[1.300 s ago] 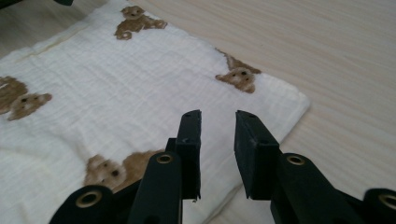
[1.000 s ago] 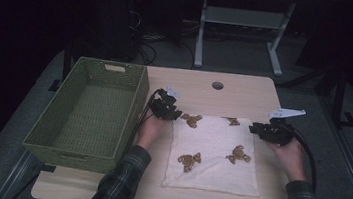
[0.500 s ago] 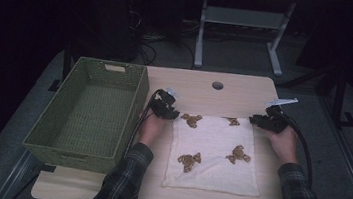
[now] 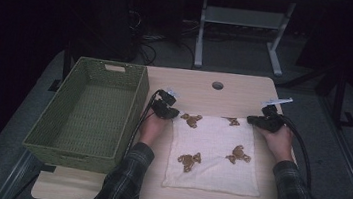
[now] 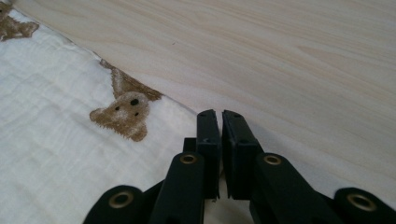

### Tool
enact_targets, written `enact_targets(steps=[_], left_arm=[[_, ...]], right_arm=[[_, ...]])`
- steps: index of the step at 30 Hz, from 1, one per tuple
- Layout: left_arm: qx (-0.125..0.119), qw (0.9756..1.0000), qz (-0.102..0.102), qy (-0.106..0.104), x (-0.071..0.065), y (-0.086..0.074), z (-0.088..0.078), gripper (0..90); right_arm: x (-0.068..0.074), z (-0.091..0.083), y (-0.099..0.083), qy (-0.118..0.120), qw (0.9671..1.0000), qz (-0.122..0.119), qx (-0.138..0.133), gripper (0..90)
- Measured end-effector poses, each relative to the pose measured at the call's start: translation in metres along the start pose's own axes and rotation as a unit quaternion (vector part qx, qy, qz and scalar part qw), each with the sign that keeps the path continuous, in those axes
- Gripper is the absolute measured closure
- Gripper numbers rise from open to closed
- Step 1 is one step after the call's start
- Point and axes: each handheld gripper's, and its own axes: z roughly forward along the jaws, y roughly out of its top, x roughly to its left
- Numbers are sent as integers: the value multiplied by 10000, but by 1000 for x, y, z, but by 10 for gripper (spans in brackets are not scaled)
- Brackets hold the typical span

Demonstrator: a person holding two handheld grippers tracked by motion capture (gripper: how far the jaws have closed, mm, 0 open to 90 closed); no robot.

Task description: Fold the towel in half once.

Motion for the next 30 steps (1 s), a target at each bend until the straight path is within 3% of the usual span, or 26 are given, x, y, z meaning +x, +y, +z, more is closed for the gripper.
enact_targets(steps=[7,11,17,22,30], left_arm=[[-16,9998,-163,123,2,1,-3,873],[-158,9997,-113,145,0,3,-11,872],[-538,9981,-291,-56,-1,2,-30,872],[-770,9965,-300,-141,-11,-6,-45,872],[-921,9954,-188,-193,-31,-17,-63,872]], right_arm=[[0,-3,1,-46,9999,96,22,879],[0,-11,4,-32,9999,109,-126,879],[5,-27,5,-13,9994,41,-332,879],[12,-43,0,-5,9989,-100,-456,879],[21,-62,-17,59,9979,-155,-621,879]])
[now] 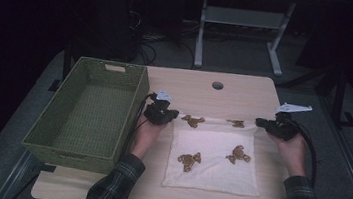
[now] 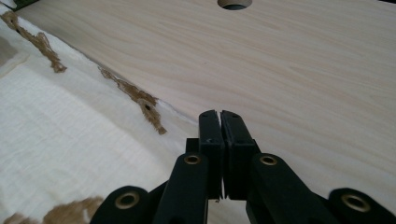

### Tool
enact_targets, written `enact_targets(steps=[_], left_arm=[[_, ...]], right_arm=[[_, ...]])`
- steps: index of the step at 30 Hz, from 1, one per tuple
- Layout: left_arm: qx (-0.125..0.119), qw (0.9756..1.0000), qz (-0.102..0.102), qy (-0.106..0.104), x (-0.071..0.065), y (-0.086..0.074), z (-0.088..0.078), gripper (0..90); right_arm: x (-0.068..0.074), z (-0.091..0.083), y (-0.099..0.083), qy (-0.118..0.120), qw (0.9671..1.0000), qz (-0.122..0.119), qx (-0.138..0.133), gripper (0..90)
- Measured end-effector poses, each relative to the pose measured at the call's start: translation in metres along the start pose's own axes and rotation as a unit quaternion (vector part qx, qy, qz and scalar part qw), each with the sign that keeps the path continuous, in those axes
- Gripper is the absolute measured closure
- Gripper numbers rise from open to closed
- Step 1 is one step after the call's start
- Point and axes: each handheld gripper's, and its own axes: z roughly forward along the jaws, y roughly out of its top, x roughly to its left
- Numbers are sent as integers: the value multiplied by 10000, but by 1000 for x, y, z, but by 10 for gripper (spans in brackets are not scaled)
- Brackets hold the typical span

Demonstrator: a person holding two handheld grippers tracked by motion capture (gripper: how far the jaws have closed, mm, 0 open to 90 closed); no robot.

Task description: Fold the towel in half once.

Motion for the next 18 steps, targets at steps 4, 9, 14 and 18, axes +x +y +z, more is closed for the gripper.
enact_targets(steps=[4,9,14,18], left_arm=[[-34,10000,-50,-4,-3,-3,-9,872],[-46,10000,-30,-51,-6,-5,-16,872],[-9,9999,83,-92,-14,-11,-22,872],[14,9998,184,-70,-21,-14,-26,872]], right_arm=[[6,-8,-6,37,10000,-33,-45,878],[15,-17,-15,122,9998,-80,-138,878],[25,-25,-22,136,9996,-233,-130,878],[31,-31,-29,153,9993,-309,-107,877]])
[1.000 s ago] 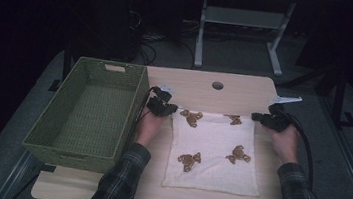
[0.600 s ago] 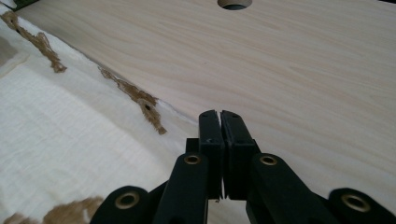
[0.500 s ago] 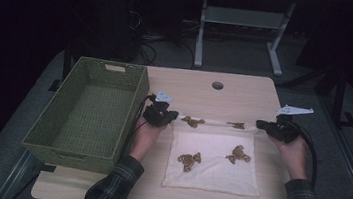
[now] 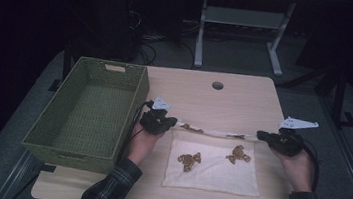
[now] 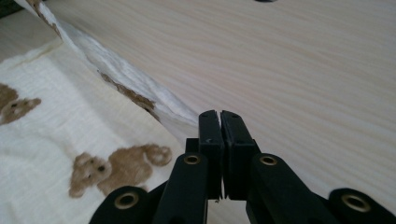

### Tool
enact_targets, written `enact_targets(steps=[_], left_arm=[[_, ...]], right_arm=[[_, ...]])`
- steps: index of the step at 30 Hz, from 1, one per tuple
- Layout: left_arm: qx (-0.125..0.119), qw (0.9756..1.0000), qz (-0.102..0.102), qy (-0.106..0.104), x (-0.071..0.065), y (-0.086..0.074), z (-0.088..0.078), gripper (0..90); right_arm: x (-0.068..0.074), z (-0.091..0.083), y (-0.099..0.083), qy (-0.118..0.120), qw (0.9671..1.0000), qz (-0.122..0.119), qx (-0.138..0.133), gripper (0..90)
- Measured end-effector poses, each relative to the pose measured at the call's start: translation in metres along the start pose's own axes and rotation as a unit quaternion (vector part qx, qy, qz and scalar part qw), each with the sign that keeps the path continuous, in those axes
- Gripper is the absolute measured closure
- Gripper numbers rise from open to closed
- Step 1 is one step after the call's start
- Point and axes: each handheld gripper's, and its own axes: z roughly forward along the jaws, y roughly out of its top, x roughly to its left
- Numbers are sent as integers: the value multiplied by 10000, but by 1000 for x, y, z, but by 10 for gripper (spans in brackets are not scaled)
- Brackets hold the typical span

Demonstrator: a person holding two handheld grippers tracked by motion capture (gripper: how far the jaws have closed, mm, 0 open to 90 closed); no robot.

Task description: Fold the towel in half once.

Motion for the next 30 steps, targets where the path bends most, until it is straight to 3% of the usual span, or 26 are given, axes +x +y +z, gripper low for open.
enact_targets(steps=[3,8,24,30], left_arm=[[12,10000,51,62,-4,0,-3,872],[56,9999,76,-57,-12,-4,-10,872],[150,9980,540,-285,-39,-29,-33,872],[191,9977,551,-344,-43,-39,-41,872]], right_arm=[[4,-4,-5,23,10000,-14,45,877],[11,-12,-15,23,10000,-45,74,877],[35,-37,-33,63,9997,-220,48,877],[43,-47,-42,104,9997,-210,29,876]])
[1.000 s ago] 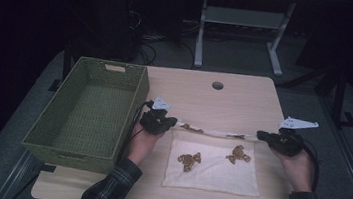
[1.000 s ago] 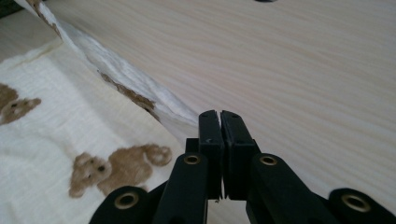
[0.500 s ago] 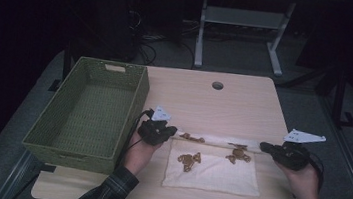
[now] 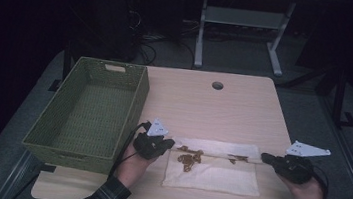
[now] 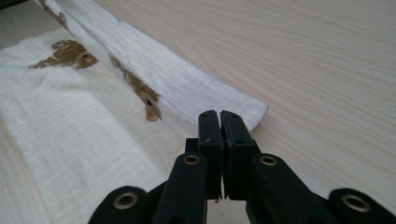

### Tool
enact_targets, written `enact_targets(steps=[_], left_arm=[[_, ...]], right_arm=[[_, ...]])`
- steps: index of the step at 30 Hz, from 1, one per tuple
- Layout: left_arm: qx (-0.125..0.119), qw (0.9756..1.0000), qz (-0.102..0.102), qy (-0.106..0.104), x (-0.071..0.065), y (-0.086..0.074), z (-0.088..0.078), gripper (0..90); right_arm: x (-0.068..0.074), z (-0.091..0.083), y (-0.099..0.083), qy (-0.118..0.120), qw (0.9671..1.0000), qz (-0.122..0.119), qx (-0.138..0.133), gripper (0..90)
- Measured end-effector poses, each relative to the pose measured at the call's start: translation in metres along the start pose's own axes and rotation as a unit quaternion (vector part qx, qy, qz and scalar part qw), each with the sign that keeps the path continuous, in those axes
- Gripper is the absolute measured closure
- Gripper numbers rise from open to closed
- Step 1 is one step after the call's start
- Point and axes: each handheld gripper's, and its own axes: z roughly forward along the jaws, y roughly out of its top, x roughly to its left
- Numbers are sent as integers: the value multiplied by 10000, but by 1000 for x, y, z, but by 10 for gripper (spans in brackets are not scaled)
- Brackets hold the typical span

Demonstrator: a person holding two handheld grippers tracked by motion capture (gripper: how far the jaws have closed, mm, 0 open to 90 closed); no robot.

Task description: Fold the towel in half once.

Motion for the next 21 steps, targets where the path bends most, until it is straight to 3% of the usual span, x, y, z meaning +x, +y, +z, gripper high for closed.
enact_targets(steps=[12,21], left_arm=[[41,9997,142,-178,-14,-16,-18,873],[224,9988,185,-394,-22,-30,-23,872]], right_arm=[[21,-13,-13,87,9999,-147,-26,876],[36,-19,-27,138,9996,-237,74,875]])
